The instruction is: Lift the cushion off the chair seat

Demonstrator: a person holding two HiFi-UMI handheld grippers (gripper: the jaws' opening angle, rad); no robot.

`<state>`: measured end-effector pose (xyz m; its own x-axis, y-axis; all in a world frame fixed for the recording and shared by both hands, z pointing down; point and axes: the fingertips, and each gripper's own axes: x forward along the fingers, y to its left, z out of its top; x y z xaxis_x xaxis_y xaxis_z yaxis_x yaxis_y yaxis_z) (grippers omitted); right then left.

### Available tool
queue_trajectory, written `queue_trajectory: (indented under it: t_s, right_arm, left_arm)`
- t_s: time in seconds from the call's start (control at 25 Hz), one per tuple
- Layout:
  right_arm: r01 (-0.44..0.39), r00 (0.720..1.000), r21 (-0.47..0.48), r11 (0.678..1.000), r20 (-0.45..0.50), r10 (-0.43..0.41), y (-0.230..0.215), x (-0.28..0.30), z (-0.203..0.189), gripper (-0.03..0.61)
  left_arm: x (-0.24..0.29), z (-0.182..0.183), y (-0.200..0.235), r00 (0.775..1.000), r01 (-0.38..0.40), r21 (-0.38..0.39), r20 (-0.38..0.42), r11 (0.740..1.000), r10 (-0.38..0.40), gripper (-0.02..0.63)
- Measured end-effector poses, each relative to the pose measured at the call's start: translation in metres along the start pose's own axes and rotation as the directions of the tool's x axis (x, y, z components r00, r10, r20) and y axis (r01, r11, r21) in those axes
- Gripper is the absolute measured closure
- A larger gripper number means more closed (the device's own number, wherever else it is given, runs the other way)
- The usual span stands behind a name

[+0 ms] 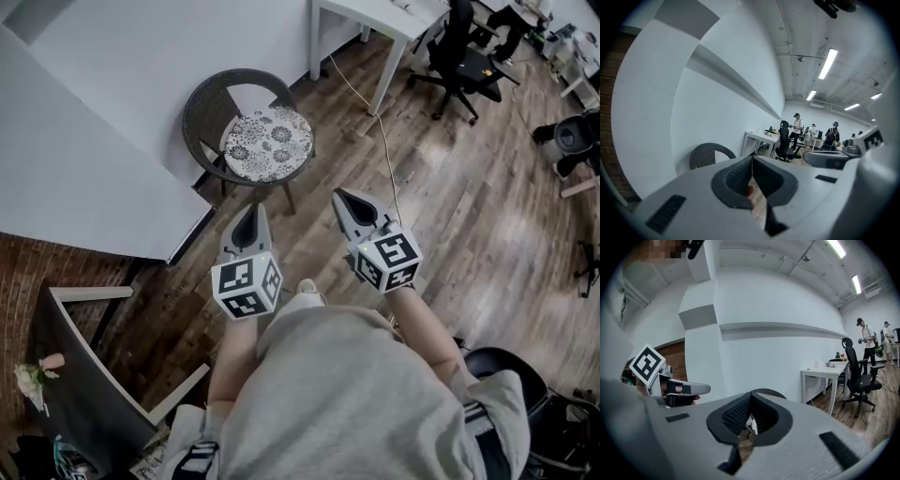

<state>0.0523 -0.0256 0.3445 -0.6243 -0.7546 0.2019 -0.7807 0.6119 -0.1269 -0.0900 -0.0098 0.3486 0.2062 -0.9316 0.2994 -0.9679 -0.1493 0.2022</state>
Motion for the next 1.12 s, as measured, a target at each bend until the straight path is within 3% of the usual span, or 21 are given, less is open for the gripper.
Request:
queue_trajectory:
  t_s: [0.32, 0.6, 1.12]
  right_arm:
    - [-0.017, 0.998, -0.032, 0.999, -0.057, 0.015, -0.005, 0.040, -0.009, 0.583]
    - [-0.038, 0.990, -0.031, 0.999, -0.139, 0.033, -0.017, 0.075, -0.038, 0.583]
    - [-0.110, 0.960, -0.053, 0.993, -0.263, 0.093, -0.100, 0.202, -0.105, 0.581]
  left_arm:
    - [0.030, 0.001, 0.030, 1.000, -0.022, -0.023, -0.022, 0.999, 0.022, 0.604]
    - [0.047, -0.021, 0.054, 0.994, -0.076, -0.066, -0.077, 0.995, 0.071, 0.604]
    - [0.155, -0.043, 0.091, 0.980, -0.159, -0.099, -0.137, 0.982, 0.145, 0.604]
